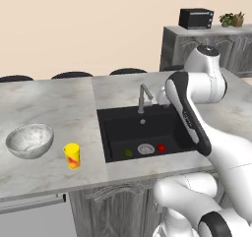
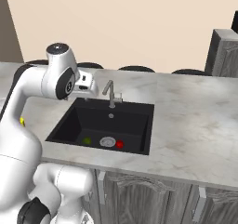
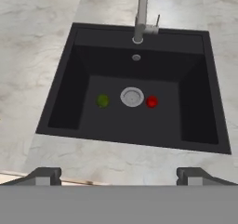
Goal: Remove the lime and apple from the sink. Then move the bowl and cup from the counter to the sink for washing.
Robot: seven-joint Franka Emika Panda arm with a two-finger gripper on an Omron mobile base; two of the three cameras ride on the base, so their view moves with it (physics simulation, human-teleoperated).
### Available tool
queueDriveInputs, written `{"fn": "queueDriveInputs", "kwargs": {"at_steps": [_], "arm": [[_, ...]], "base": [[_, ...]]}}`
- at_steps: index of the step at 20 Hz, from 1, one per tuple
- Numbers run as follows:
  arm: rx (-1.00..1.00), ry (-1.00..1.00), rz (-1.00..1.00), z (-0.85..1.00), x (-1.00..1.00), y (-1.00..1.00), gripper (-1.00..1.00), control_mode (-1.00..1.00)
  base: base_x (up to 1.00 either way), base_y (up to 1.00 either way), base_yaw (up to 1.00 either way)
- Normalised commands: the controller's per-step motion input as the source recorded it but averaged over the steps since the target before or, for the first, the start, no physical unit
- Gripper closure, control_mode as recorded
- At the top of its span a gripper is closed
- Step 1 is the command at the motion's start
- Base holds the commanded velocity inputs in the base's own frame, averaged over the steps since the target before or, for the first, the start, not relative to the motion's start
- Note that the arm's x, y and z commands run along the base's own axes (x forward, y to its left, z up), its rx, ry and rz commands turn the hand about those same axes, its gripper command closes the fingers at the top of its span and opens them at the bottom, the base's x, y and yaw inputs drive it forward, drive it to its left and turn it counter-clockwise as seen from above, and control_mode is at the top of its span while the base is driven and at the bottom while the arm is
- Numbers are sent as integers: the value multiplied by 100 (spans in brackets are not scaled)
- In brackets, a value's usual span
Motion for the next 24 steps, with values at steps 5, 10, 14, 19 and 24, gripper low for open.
{"fn": "queueDriveInputs", "kwargs": {"at_steps": [5, 10, 14, 19, 24], "arm": [[0, -1, 0, -5, -14, -25, -100, -100], [0, 0, 0, -7, -10, -29, -100, -100], [0, 0, 0, -9, -8, -29, -100, -100], [0, 0, 0, -10, -4, -29, -100, -100], [0, 0, 3, -11, -2, -26, -100, -100]], "base": [[0, 0, 0], [0, 0, 0], [0, 0, 0], [0, 0, 0], [0, 0, 0]]}}
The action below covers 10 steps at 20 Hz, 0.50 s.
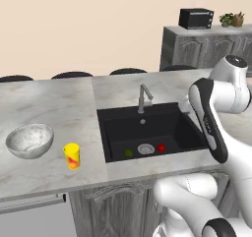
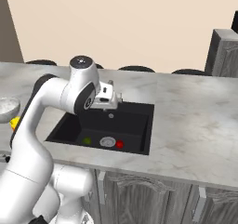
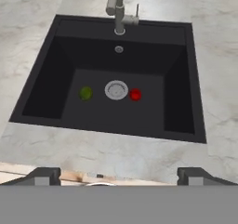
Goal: Remove the lime and apple from the sink. Then move the bowl and cup from the counter to the sink for washing.
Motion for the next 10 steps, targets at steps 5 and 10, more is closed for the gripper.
{"fn": "queueDriveInputs", "kwargs": {"at_steps": [5, 10], "arm": [[1, 0, 13, -12, -3, -22, -100, -100], [4, 0, 18, -13, -2, -20, -100, -100]], "base": [[0, 0, 0], [0, 0, 0]]}}
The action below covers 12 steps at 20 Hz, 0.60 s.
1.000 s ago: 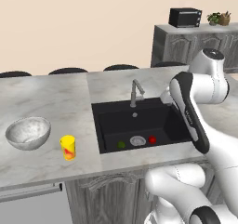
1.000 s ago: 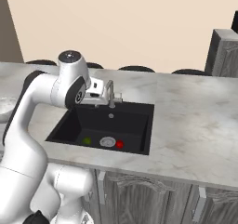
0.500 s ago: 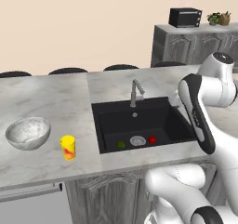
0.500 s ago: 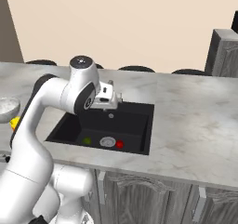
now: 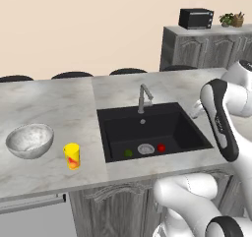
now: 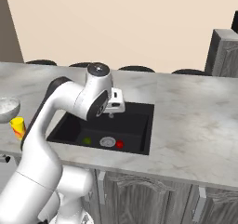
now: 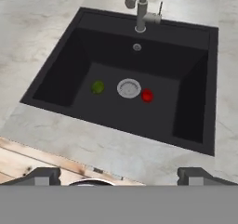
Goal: Remove the lime and apple from the sink. Then move the bowl and cup from the counter to the sink for washing.
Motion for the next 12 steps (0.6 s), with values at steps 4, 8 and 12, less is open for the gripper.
{"fn": "queueDriveInputs", "kwargs": {"at_steps": [4, 8, 12], "arm": [[1, 3, 16, -16, 0, -12, -100, -100], [0, 11, 10, -20, 0, -2, -100, -100], [0, 11, 2, -23, 6, 2, -100, -100]], "base": [[0, 0, 0], [0, 0, 0], [0, 0, 0]]}}
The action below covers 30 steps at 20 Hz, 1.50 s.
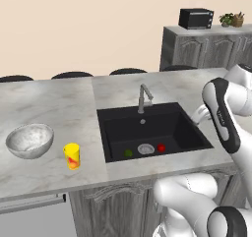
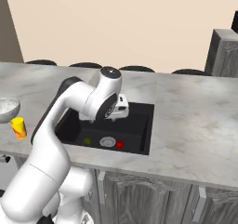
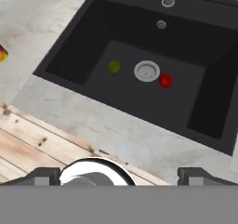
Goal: Remove the lime and apple from the sink. Then move the bowl and cup from the counter to the sink for washing.
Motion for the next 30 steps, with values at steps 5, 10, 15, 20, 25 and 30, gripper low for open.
{"fn": "queueDriveInputs", "kwargs": {"at_steps": [5, 10, 15, 20, 25, 30], "arm": [[0, 15, 0, -24, 14, 3, -100, -100], [0, 9, 0, -22, 15, 1, -100, -100], [1, 1, 0, -21, 16, 0, -100, -100], [3, 0, 0, -18, 20, 2, -100, -100], [0, -1, 0, -19, 22, 5, -100, -100], [0, 0, 0, -18, 25, 1, -100, -100]], "base": [[0, 0, 0], [0, 0, 0], [0, 0, 0], [0, 0, 0], [0, 0, 0], [0, 0, 0]]}}
